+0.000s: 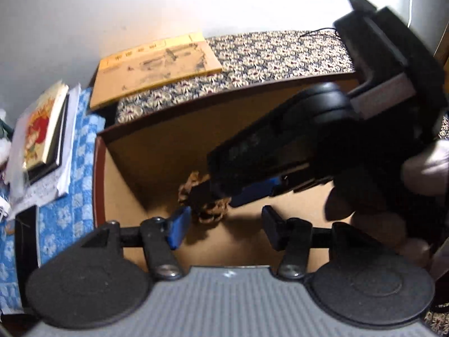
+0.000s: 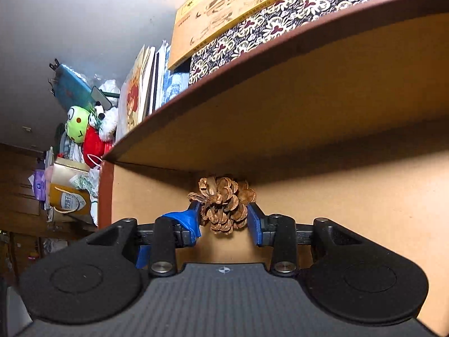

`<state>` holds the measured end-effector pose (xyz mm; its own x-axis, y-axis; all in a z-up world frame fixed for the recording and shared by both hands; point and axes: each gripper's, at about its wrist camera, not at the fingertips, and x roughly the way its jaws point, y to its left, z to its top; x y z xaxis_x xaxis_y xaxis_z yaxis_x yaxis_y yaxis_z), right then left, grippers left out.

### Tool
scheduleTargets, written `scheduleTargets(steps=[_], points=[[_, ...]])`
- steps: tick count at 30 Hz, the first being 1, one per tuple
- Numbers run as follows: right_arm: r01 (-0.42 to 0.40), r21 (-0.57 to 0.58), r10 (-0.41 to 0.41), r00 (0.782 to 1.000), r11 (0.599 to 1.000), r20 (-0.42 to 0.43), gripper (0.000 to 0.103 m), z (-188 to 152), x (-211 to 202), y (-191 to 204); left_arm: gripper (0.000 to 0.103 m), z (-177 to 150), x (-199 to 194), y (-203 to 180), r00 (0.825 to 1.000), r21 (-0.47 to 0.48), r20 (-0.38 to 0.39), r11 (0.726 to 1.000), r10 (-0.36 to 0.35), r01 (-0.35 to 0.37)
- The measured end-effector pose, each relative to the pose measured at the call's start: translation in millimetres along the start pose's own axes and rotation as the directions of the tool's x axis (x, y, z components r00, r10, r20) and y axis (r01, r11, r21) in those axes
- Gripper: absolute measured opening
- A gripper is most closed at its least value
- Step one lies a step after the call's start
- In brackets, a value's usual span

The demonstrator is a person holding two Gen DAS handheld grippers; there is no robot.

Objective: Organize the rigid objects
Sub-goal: 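Lower the pine cone into the box and open the right gripper, then withdraw the right gripper from the box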

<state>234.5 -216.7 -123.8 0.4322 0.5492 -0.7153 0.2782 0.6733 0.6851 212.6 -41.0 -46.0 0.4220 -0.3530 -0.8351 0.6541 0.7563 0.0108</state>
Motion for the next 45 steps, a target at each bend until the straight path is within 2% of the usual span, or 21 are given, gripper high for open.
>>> scheduleTargets(steps=[6, 11, 15, 19, 24, 27, 33, 36, 38, 41, 45], points=[[-0.123, -0.007, 0.124, 0.992, 0.992, 0.011, 0.023, 3, -1, 1, 0.054, 1, 1, 6, 1.0, -0.046, 0.004, 0.998, -0.03, 0.03], [-0.144, -0.023, 0.145, 0.989, 0.989, 0.013, 0.023, 2, -3, 1, 0.054, 1, 6, 5, 1.0, -0.043, -0.013, 0.999, -0.023, 0.023], [-0.211, -0.035, 0.212, 0.976, 0.977, 0.038, 0.023, 2, -12, 4, 0.055, 1, 6, 5, 1.0, -0.034, -0.002, 0.999, -0.012, 0.012], [-0.125, -0.089, 0.134, 0.986, 0.988, 0.103, 0.023, -1, -27, 13, 0.054, 0, 4, 6, 1.0, -0.036, 0.015, 0.999, -0.01, 0.011], [-0.022, -0.181, 0.059, 0.977, 0.983, 0.205, 0.023, -16, -62, 24, 0.054, -2, -3, 2, 0.998, -0.03, 0.045, 0.999, 0.038, -0.036], [0.059, -0.227, 0.011, 0.955, 0.972, 0.296, 0.023, -31, -85, 30, 0.059, -4, -21, -2, 0.994, -0.05, 0.095, 0.997, 0.059, -0.054], [0.163, -0.253, -0.046, 0.91, 0.954, 0.412, 0.023, -62, -116, 28, 0.066, -10, -60, -10, 0.981, -0.118, 0.163, 0.989, 0.108, -0.089], [0.235, -0.287, -0.069, 0.869, 0.929, 0.489, 0.023, -80, -126, 35, 0.068, -17, -75, -17, 0.976, -0.138, 0.172, 0.984, 0.135, -0.112], [0.278, -0.294, -0.074, 0.831, 0.914, 0.552, 0.023, -94, -135, 37, 0.069, -22, -85, -21, 0.973, -0.15, 0.177, 0.981, 0.145, -0.119], [0.267, -0.248, -0.062, 0.787, 0.931, 0.614, 0.023, -108, -150, 32, 0.069, -31, -102, -24, 0.965, -0.175, 0.199, 0.975, 0.169, -0.135], [0.248, -0.22, -0.059, 0.778, 0.943, 0.625, 0.023, -120, -166, 25, 0.069, -45, -124, -30, 0.951, -0.221, 0.222, 0.961, 0.214, -0.165]])
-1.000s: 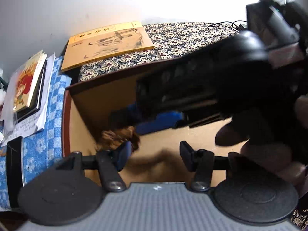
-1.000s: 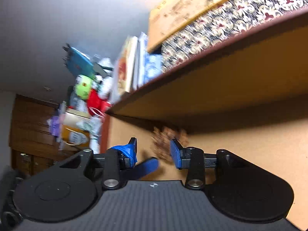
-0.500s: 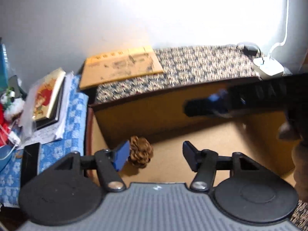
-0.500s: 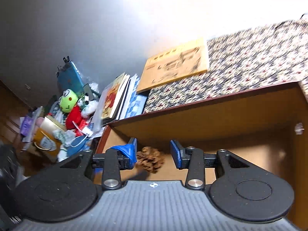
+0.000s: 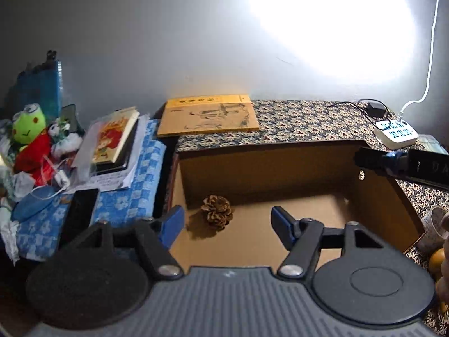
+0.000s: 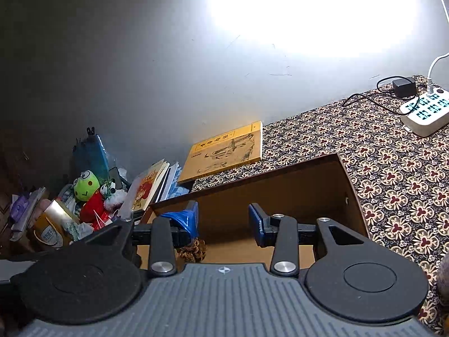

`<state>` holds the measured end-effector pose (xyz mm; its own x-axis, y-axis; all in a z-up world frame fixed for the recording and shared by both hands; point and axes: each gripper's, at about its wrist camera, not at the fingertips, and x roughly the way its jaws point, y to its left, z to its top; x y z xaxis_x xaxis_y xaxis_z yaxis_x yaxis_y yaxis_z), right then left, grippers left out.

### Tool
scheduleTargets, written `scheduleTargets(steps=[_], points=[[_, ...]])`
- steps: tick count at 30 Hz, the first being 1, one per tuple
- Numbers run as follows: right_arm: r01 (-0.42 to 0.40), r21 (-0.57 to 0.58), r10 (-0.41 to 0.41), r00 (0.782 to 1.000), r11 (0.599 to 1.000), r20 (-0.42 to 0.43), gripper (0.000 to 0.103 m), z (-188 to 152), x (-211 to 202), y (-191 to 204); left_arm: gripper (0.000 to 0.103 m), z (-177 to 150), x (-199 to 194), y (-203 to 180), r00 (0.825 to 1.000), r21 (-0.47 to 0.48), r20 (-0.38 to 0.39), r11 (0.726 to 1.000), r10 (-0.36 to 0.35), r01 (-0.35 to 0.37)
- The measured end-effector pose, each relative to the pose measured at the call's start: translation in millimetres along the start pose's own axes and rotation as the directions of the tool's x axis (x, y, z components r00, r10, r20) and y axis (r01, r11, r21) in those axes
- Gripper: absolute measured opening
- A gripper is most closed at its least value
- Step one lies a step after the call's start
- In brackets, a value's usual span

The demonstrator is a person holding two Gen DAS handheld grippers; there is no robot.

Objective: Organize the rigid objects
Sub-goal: 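Withdraw the right gripper from the box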

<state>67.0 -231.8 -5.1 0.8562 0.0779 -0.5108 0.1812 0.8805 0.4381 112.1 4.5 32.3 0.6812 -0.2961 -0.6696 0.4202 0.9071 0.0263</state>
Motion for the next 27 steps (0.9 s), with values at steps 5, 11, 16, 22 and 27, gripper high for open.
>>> scheduleTargets(steps=[5, 11, 16, 22, 27], points=[[0.012, -0.065, -0.013, 1.0, 0.998, -0.021, 0.023, -7, -21, -2, 0.069, -13, -21, -2, 1.0, -0.051, -0.015, 0.998, 0.022, -0.023], [-0.042, -0.09, 0.037, 0.998, 0.995, -0.055, 0.023, -20, -53, -3, 0.069, -36, -43, -17, 0.998, -0.041, -0.04, 0.998, 0.049, -0.051], [-0.069, -0.109, 0.056, 0.991, 0.992, -0.119, 0.023, -39, -70, -4, 0.069, -66, -54, -18, 0.994, -0.068, -0.087, 0.995, 0.065, -0.071], [-0.093, -0.074, 0.076, 0.977, 0.993, -0.198, 0.021, -64, -75, -13, 0.069, -106, -61, -23, 0.985, -0.095, -0.157, 0.992, 0.071, -0.087], [-0.104, -0.032, 0.093, 0.961, 0.994, -0.262, 0.021, -84, -75, -20, 0.069, -129, -68, -37, 0.981, -0.088, -0.189, 0.994, 0.048, -0.065]])
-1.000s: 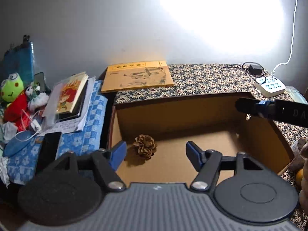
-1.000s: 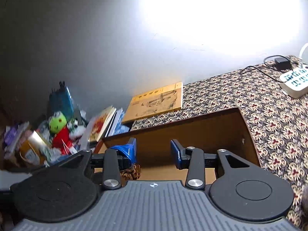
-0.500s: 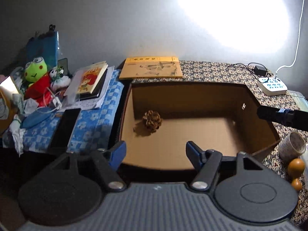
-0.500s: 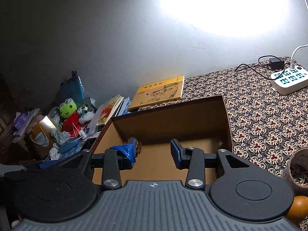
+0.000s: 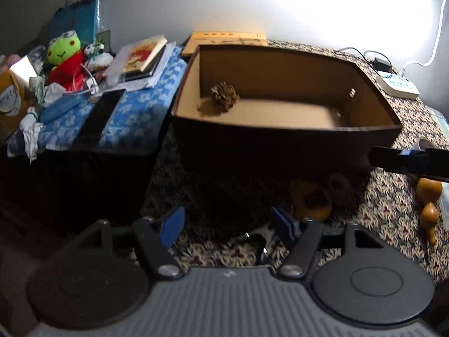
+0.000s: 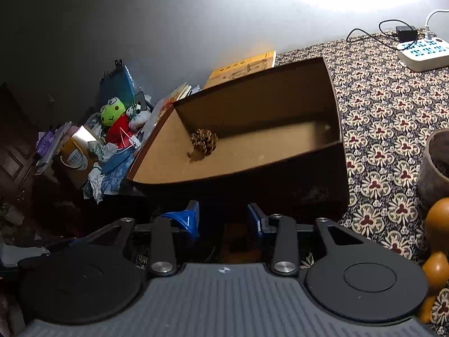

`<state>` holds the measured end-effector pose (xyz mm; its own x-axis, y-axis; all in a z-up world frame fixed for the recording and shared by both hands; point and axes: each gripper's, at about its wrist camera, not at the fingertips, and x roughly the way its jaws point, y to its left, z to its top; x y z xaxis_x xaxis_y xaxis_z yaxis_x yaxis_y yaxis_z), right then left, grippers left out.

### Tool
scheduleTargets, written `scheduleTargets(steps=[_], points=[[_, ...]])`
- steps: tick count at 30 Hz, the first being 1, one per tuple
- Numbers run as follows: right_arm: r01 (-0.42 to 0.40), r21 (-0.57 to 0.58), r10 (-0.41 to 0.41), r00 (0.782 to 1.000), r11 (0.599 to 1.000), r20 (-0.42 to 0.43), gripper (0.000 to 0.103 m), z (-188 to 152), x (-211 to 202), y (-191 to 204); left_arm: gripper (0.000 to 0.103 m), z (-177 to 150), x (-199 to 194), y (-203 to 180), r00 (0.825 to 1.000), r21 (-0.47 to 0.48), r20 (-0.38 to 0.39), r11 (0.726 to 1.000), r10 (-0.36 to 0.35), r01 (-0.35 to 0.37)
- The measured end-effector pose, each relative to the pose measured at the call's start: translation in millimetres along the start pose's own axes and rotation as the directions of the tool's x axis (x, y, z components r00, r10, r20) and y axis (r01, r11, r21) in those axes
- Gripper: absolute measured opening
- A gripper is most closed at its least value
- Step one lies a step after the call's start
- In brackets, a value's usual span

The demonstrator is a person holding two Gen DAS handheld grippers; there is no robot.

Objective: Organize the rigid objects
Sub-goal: 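Withdraw the right gripper from the box, then move the right gripper toward the orange tape measure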

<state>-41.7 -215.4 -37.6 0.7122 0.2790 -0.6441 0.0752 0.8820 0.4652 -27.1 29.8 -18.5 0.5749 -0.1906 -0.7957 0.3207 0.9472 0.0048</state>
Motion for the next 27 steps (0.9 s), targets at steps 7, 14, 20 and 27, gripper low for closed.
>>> scheduleTargets(steps=[7, 14, 20, 27], points=[[-0.007, 0.037, 0.011, 0.996, 0.999, -0.09, 0.02, -24, 10, -9, 0.069, -31, 7, -15, 0.999, 0.055, -0.038, 0.998, -0.038, 0.04], [-0.024, 0.059, 0.033, 0.989, 0.998, -0.145, 0.017, -37, 20, -9, 0.069, -41, 19, -21, 0.996, 0.087, -0.055, 0.993, -0.073, 0.077], [-0.042, 0.149, 0.073, 0.976, 0.988, -0.203, 0.016, -45, 32, -13, 0.069, -41, 28, -27, 0.988, 0.173, -0.048, 0.973, -0.145, 0.151], [-0.049, 0.268, 0.115, 0.965, 0.962, -0.234, 0.015, -46, 39, -20, 0.063, -31, 47, -28, 0.981, 0.241, -0.063, 0.951, -0.184, 0.194]])
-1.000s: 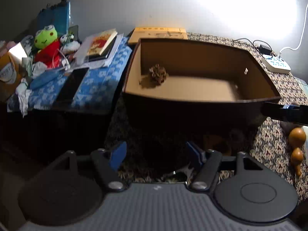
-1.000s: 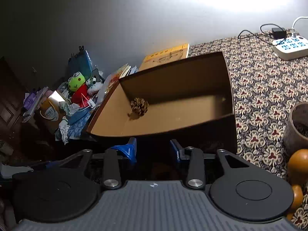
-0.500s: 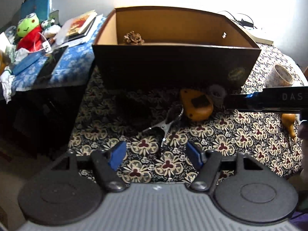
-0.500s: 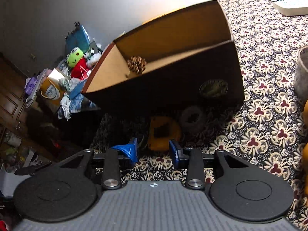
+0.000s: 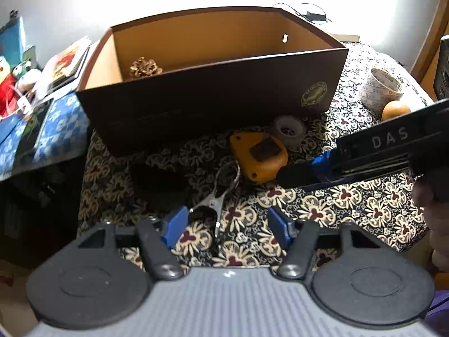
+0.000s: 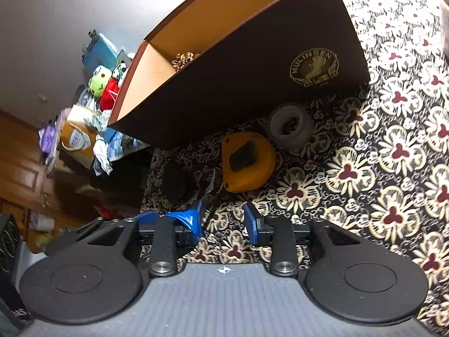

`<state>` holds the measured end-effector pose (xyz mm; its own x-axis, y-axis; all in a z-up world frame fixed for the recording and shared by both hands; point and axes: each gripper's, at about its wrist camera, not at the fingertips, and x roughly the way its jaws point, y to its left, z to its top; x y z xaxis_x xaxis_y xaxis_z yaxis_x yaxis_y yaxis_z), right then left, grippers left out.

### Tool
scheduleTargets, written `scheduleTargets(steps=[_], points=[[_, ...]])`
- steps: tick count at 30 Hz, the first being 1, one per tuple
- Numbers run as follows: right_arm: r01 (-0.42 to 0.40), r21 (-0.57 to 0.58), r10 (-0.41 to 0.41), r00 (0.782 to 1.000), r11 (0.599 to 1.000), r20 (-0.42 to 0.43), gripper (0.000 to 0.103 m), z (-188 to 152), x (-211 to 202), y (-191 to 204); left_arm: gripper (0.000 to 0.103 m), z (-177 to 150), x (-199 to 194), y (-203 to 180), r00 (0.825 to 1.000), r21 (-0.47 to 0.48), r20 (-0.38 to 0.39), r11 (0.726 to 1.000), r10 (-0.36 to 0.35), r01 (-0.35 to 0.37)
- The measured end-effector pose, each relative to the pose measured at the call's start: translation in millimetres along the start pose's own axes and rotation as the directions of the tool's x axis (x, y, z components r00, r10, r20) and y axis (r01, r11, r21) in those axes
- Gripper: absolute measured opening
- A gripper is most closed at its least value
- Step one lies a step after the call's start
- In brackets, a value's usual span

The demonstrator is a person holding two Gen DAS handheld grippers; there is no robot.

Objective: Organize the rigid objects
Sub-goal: 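Move the right gripper toward the orange tape measure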

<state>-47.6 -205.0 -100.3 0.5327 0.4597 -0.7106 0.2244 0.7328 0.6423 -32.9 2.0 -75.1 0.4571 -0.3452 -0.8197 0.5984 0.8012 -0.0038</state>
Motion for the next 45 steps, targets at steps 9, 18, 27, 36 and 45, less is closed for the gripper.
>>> scheduleTargets(steps=[9, 18, 27, 36, 45], points=[[-0.028, 0.119, 0.03, 0.999, 0.993, -0.015, 0.015, 5, 7, -5, 0.056, 11, 32, 4, 0.997, 0.069, -0.049, 0.996, -0.053, 0.056], [-0.041, 0.174, 0.044, 0.999, 0.984, -0.014, 0.015, 10, 11, -10, 0.049, 16, 48, 3, 0.995, 0.131, -0.09, 0.989, -0.05, 0.061], [-0.051, 0.212, 0.056, 0.998, 0.976, -0.017, 0.015, 13, 14, -16, 0.026, 18, 54, 0, 0.989, 0.141, -0.129, 0.986, -0.07, 0.088], [-0.052, 0.224, 0.061, 0.998, 0.973, -0.032, 0.017, 10, 13, -21, 0.021, 17, 55, 15, 0.983, -0.001, -0.134, 0.992, -0.128, 0.129], [-0.075, 0.235, 0.095, 0.993, 0.969, -0.076, 0.02, 7, 26, -19, 0.02, 12, 50, 39, 0.966, -0.177, -0.128, 0.963, -0.225, 0.201]])
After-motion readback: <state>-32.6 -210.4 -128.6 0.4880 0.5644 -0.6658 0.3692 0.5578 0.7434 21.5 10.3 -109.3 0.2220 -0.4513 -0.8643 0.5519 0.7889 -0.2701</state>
